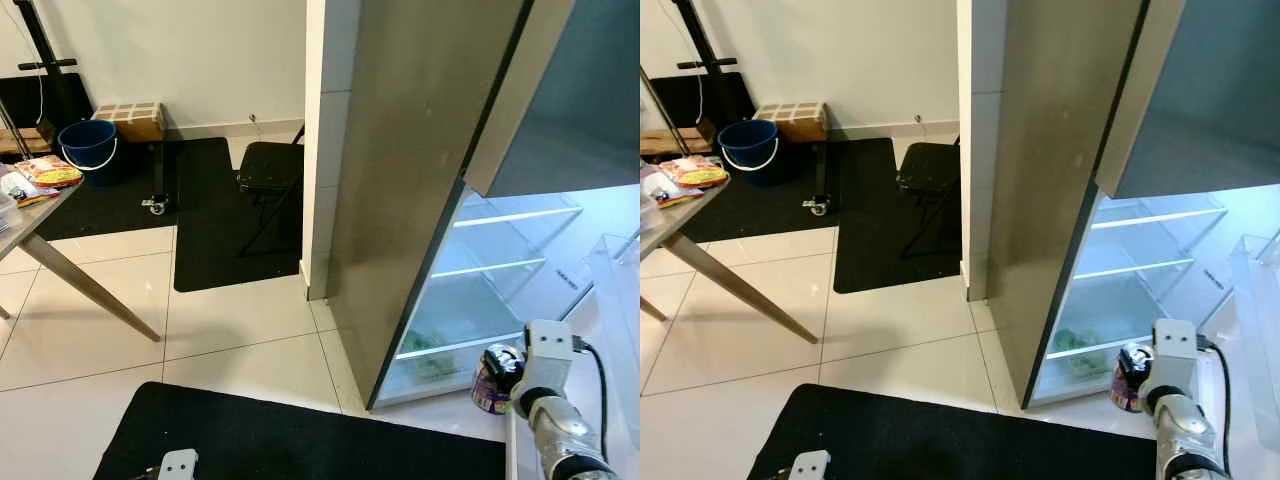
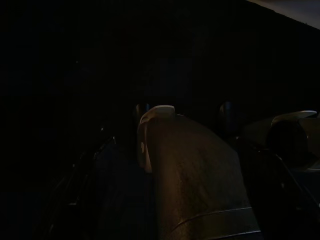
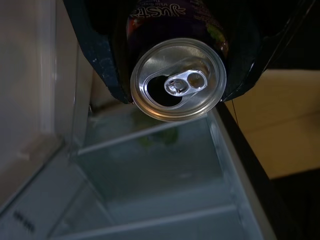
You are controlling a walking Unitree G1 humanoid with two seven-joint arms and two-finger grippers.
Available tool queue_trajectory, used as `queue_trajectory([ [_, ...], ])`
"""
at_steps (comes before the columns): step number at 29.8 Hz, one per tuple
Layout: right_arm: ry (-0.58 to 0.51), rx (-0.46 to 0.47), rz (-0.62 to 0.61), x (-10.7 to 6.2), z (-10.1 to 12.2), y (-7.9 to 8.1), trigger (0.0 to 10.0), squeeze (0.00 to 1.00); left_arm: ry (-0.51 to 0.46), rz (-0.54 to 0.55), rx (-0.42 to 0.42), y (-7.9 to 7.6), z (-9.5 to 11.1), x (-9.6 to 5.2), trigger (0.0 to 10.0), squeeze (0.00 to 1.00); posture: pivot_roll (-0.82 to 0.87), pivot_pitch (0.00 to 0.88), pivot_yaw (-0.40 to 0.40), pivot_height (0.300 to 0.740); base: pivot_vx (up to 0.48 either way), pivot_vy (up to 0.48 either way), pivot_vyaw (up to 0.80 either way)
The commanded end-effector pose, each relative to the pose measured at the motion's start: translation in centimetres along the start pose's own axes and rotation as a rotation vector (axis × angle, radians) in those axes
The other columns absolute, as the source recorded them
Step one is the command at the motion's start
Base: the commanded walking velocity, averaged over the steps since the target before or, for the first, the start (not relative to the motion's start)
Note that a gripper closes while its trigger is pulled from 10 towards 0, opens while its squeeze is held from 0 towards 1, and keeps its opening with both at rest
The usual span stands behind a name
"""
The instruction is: Restocking fridge
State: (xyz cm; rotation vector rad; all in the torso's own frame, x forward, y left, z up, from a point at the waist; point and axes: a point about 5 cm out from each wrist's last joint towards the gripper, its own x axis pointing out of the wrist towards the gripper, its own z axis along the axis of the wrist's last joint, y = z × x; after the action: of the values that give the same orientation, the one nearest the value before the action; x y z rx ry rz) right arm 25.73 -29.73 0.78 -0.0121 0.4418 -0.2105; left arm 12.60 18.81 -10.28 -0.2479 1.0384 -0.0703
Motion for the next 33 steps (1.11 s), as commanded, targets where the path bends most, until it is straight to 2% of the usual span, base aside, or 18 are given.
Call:
queue_trajectory([
  [1,0.052,-0.009,-0.021,-0.3,-1.1,0.0,10.0,0.0,0.021,0.0,-0.014,-0.1,-0.7,-0.1,10.0,0.0,-0.04,0.0,-0.014,0.74,0.0,0.0,0.0],
  [4,0.075,-0.005,-0.07,-0.5,-1.5,-0.5,10.0,0.0,0.021,0.002,-0.014,-0.1,-0.8,-0.1,10.0,0.0,-0.04,0.0,-0.014,0.74,0.0,0.0,0.0],
  [6,0.102,0.008,-0.142,-0.8,-1.9,-1.6,10.0,0.0,0.02,0.003,-0.014,0.0,-0.7,-0.1,10.0,0.0,-0.04,0.0,-0.013,0.74,0.0,0.0,0.0],
  [11,0.105,0.001,-0.204,-1.1,-1.8,-2.7,10.0,0.0,0.016,0.003,-0.016,0.1,-0.6,-0.1,10.0,0.0,-0.04,0.0,-0.013,0.74,0.0,0.0,0.0],
  [13,0.117,-0.019,-0.27,-1.4,-1.8,-3.9,10.0,0.0,0.016,0.002,-0.017,0.1,-0.6,-0.1,10.0,0.0,-0.04,0.0,-0.012,0.74,0.0,0.0,0.0],
  [18,0.121,-0.036,-0.33,-1.7,-1.7,-4.8,10.0,0.0,0.015,0.0,-0.017,0.1,-0.7,-0.1,10.0,0.0,-0.04,0.0,-0.01,0.74,0.0,0.0,0.0],
  [22,0.137,-0.063,-0.424,-2.2,-1.4,-6.6,10.0,0.0,0.014,-0.002,-0.016,0.1,-0.6,-0.2,10.0,0.0,-0.04,0.0,-0.01,0.74,0.0,0.0,0.0],
  [30,0.167,-0.086,-0.481,-2.7,-1.7,-7.6,10.0,0.0,0.013,-0.002,-0.014,0.2,-0.5,-0.2,10.0,0.0,-0.04,0.0,-0.007,0.74,0.0,0.0,0.0],
  [33,0.201,-0.093,-0.541,-3.4,-2.1,-8.6,10.0,0.0,0.013,-0.003,-0.014,0.2,-0.5,-0.2,10.0,0.0,-0.05,0.0,-0.005,0.74,0.0,0.0,0.0],
])
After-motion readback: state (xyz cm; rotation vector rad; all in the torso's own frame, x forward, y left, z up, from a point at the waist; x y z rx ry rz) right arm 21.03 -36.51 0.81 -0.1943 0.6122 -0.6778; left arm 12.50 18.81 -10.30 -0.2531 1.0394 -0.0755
